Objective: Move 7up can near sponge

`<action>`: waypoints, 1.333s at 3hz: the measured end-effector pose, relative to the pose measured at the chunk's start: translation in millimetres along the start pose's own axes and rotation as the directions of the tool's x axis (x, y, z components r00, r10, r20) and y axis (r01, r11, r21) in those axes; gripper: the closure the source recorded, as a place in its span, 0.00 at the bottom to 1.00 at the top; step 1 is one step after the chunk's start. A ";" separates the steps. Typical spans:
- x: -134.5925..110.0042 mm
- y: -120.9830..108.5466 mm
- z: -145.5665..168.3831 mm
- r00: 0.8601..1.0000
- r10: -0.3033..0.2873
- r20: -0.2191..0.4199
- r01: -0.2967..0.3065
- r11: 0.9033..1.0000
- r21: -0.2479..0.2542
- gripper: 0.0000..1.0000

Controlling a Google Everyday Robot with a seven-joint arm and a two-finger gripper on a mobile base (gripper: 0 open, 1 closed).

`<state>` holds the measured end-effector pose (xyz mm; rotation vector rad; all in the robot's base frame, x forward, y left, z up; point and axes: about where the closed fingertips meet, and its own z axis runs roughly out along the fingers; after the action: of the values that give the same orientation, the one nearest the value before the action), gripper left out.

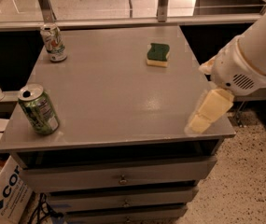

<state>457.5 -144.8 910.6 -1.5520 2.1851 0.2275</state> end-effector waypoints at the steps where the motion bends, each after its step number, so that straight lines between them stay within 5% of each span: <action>1: -39.1 -0.4 31.9 0.983 0.042 0.181 -0.033 0.998 -0.053 0.00; 2: -79.7 -3.5 49.6 0.942 0.060 0.330 -0.037 0.996 -0.076 0.00; 4: -90.2 -4.8 49.6 0.930 0.066 0.361 -0.041 0.996 -0.075 0.00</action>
Offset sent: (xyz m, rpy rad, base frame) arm 0.0634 0.1314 -0.0002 0.5499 -0.0913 0.0420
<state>499.0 -50.5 907.6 -1.3569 1.9430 0.5634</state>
